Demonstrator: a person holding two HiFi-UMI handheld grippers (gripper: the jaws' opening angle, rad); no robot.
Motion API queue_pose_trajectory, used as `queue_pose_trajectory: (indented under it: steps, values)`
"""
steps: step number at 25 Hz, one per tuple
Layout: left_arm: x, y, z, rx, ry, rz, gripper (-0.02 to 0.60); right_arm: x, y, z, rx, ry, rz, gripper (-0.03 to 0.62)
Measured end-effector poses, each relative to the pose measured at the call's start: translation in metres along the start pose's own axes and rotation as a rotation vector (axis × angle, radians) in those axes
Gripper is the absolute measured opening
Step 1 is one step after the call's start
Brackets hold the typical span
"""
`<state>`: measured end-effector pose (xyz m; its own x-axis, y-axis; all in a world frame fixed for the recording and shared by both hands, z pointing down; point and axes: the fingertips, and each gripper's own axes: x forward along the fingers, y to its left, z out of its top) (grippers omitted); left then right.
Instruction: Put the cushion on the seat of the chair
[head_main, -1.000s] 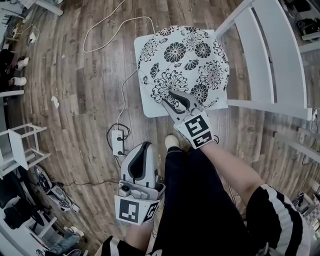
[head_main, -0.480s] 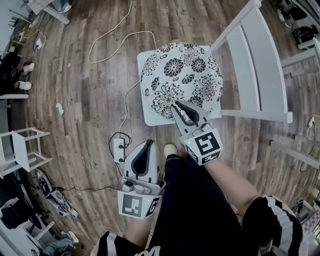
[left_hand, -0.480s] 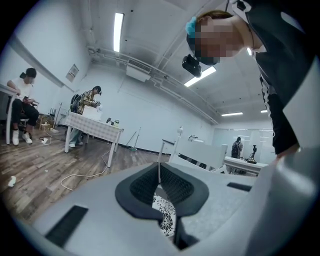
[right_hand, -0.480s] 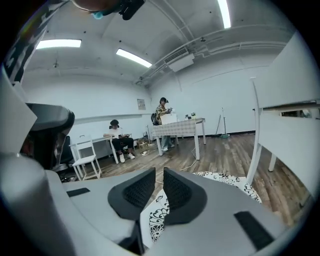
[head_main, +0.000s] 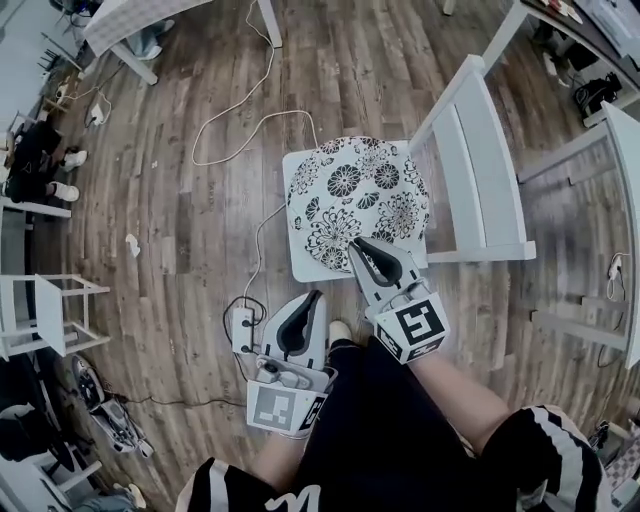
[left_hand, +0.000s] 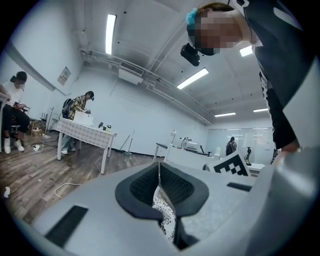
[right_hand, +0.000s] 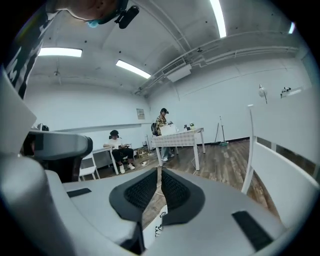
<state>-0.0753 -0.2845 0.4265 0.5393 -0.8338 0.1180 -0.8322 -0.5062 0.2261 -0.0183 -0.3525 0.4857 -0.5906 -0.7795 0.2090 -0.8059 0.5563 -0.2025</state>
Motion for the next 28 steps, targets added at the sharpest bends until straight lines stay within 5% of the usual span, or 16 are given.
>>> queue_pose_trajectory:
  steps: [15, 28]
  values:
    - [-0.002, -0.046, 0.079, 0.087, -0.096, -0.118, 0.014, -0.06, 0.045, 0.107, -0.072, -0.144, 0.053, 0.026]
    - [-0.025, -0.064, 0.122, 0.118, -0.17, -0.213, 0.014, -0.094, 0.072, 0.15, -0.118, -0.233, 0.009, 0.026]
